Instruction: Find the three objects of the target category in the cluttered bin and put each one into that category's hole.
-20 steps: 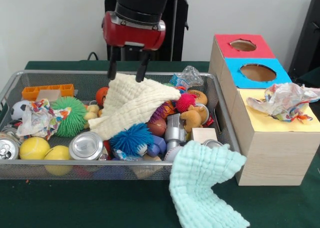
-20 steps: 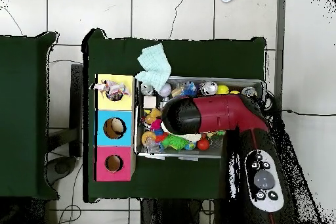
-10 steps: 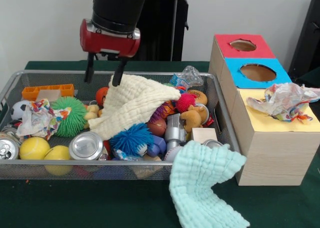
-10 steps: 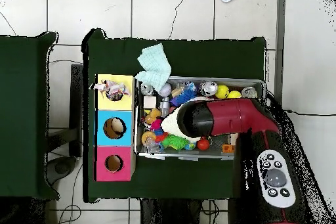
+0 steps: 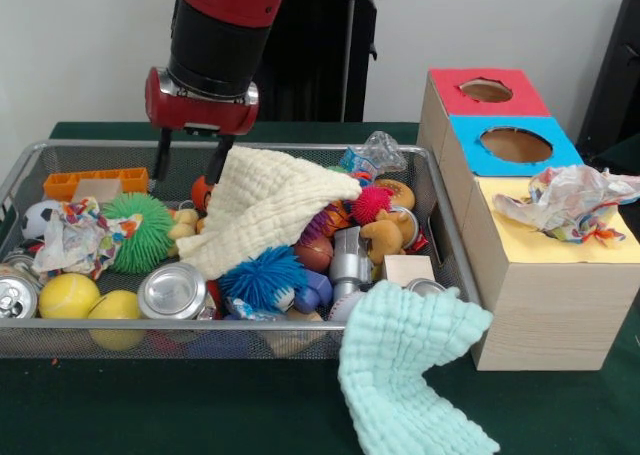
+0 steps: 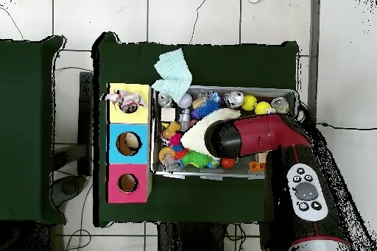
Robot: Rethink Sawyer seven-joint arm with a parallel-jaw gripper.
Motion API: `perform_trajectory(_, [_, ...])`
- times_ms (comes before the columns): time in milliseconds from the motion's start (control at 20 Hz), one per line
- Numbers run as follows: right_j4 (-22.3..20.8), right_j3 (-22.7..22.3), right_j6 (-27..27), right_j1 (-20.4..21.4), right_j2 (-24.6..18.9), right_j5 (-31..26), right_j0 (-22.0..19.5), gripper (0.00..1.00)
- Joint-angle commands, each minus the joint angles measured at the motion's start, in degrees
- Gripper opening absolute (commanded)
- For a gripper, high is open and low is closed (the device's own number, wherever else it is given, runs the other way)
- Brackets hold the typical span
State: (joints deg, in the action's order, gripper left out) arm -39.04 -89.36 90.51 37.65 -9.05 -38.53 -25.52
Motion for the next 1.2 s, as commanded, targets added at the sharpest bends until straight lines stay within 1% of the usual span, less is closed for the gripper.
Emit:
perform_trajectory(50, [-6.9,0.2,-4.6,-3.8,-0.6,3.6,-1.0,1.00])
perform_trajectory(200, [-9.1,1.0,-6.4,-3.4,-0.4,2.9,-1.5,1.00])
perform_trajectory(400, [-11.5,2.1,-8.5,-3.4,-0.8,3.4,-3.4,1.00])
perform_trajectory(750, [-14.7,4.7,-10.7,-4.1,-2.9,4.5,-6.3,1.00])
perform_trajectory(950, [-16.2,5.7,-10.2,-4.4,-3.6,5.5,-7.4,1.00])
perform_trajectory(1100, [-17.6,6.6,-9.2,-5.1,-3.8,6.8,-7.4,1.00])
perform_trajectory(1200, [-19.0,6.7,-8.4,-5.6,-3.6,8.6,-7.4,1.00])
